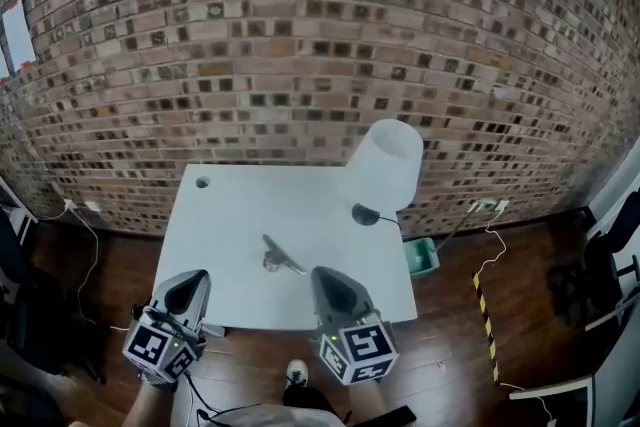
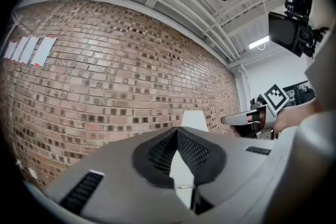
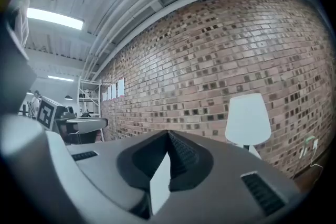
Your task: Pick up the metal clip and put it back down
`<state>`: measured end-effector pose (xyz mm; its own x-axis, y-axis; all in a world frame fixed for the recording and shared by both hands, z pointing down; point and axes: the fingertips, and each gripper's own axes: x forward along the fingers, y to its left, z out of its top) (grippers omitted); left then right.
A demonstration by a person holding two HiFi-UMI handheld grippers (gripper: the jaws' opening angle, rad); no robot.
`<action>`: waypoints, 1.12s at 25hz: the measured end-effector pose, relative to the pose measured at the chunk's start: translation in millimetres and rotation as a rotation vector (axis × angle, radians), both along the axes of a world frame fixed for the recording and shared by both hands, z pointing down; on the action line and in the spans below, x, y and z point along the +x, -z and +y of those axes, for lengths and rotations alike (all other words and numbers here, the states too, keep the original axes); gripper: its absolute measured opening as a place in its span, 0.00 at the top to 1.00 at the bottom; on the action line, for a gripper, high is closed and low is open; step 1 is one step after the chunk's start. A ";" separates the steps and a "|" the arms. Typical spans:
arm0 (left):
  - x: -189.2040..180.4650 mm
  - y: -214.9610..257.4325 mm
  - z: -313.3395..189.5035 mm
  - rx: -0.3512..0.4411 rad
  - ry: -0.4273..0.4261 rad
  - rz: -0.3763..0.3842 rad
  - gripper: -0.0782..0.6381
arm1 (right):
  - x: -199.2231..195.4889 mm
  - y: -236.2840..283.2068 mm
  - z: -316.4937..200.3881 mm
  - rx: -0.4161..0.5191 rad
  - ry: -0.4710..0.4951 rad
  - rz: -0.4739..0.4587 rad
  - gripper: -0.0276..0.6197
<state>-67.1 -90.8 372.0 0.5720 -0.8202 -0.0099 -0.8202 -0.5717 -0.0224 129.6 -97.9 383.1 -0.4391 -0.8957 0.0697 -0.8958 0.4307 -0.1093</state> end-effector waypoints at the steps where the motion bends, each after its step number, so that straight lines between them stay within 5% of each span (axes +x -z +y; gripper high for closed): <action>1: 6.4 -0.7 -11.8 -0.003 0.000 -0.005 0.88 | 4.9 -1.2 -11.7 -0.002 0.005 0.010 0.98; 14: 38.2 -20.7 -80.5 -0.095 0.002 -0.065 0.88 | -0.6 -42.1 -99.1 -0.075 0.102 0.112 0.98; 23: 14.5 -49.4 -89.0 -0.150 0.003 -0.082 0.88 | -36.6 -98.7 -121.0 -0.206 0.191 0.436 0.92; 28: 3.0 -62.5 -88.3 -0.189 0.001 -0.057 0.88 | -61.5 -152.7 -129.1 -0.336 0.259 0.524 0.84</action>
<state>-64.1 -179.1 434.4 0.5660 -0.8052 0.1770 -0.8215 -0.5689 0.0387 68.0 -227.0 535.8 -0.4692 -0.6583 0.5887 -0.7394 0.6573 0.1459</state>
